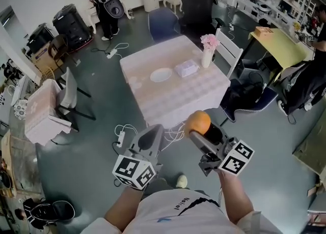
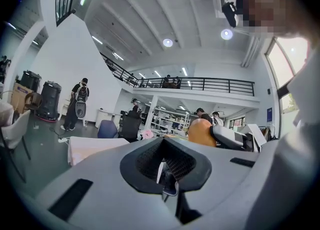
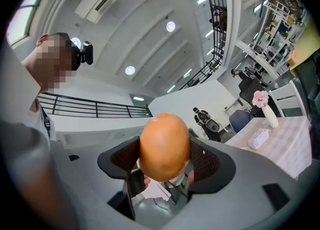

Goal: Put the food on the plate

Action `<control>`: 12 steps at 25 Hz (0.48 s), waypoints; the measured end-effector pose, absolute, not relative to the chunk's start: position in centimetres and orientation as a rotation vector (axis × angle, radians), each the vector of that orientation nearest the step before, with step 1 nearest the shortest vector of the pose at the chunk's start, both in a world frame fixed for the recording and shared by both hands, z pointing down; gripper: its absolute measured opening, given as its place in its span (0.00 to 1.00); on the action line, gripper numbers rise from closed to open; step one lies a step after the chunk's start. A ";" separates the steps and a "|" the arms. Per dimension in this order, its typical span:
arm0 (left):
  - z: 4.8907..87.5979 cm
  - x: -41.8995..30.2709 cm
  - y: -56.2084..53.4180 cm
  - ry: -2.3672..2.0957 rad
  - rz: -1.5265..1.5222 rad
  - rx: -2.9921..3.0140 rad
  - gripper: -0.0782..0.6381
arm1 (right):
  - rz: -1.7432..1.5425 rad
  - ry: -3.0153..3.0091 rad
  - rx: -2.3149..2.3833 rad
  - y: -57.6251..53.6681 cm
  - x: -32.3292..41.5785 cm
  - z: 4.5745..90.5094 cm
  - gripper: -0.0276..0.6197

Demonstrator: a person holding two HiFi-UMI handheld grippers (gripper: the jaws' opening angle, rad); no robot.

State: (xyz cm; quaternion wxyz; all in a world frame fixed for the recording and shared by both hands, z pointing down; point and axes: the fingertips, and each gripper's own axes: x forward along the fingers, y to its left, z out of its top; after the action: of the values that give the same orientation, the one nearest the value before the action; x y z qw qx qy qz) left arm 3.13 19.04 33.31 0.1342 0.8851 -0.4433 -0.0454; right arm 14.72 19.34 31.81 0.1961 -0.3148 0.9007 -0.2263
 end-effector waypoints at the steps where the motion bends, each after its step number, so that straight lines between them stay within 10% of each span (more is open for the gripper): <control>1: 33.5 3.3 19.0 -1.291 -0.127 2.558 0.12 | -0.644 2.517 -0.885 19.1 15.1 32.0 0.52; 12: 35.7 2.7 15.0 -1.292 -0.099 2.531 0.12 | -0.702 2.552 -0.921 14.7 13.8 34.3 0.52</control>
State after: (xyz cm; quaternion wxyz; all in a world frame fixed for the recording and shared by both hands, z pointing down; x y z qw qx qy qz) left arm 2.74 14.98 35.70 0.1485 0.8803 -0.4493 -0.0345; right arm 13.85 14.70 34.32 0.1687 -0.3241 0.8975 -0.2470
